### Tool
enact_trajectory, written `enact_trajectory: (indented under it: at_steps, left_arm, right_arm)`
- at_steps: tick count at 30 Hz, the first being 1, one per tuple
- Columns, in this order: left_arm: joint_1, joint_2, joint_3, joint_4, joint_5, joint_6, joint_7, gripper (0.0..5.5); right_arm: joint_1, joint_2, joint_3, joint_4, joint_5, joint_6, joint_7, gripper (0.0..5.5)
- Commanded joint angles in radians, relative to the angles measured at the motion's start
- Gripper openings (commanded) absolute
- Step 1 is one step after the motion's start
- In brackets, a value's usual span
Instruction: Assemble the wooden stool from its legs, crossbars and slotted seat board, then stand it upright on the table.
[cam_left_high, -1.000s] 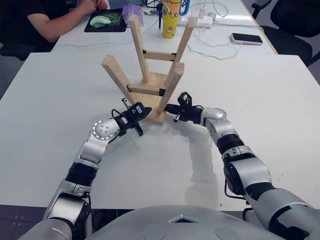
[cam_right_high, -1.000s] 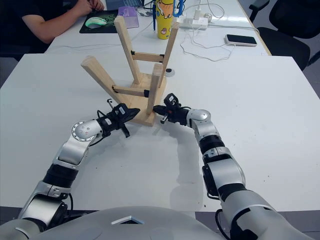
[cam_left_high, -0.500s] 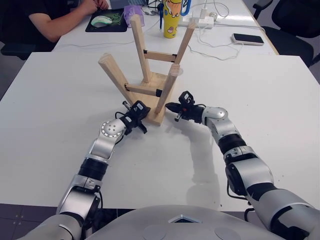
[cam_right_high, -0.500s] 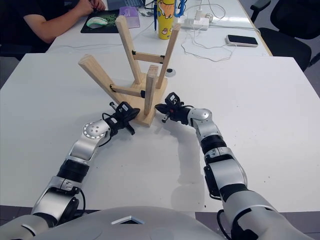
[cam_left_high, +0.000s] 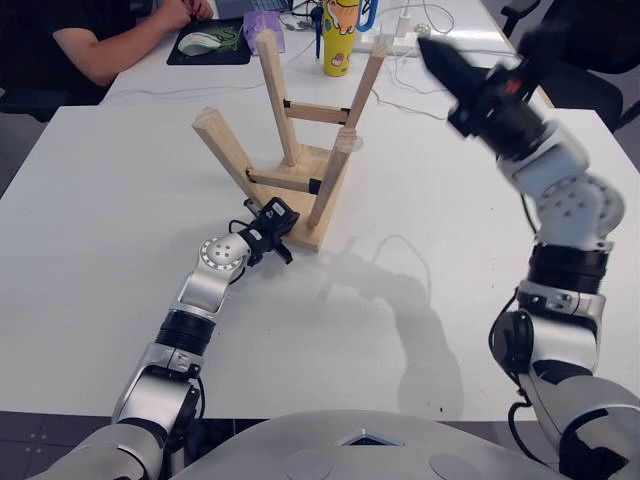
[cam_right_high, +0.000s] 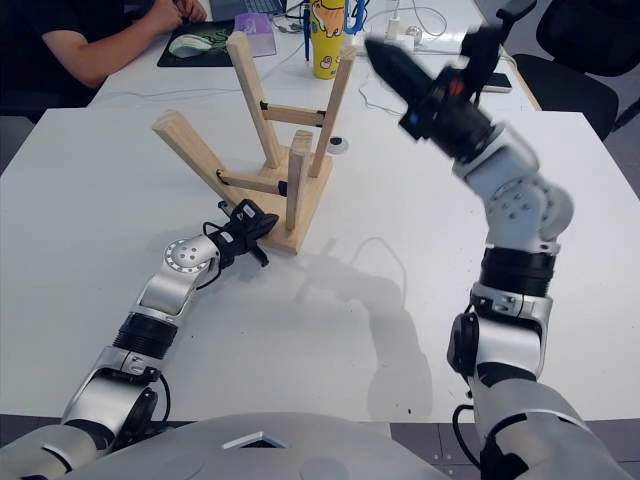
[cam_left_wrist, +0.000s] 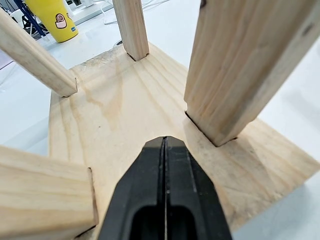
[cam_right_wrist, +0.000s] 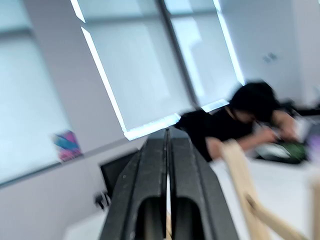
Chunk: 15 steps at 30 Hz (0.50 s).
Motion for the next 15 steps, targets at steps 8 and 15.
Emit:
enact_trajectory:
  at_steps: [8,15]
  left_arm:
    - [0.113,0.061,-0.047,0.113,0.039,0.112,-0.025,0.0]
    - [0.084,0.055,-0.058,0.103,0.042,0.132,-0.033,0.0]
  right_arm:
    - [-0.319,0.171,-0.008,-0.167,0.334,-0.022,-0.344,0.02]
    - [0.285,0.092,0.718,0.0,-0.338,-0.005,-0.415,0.02]
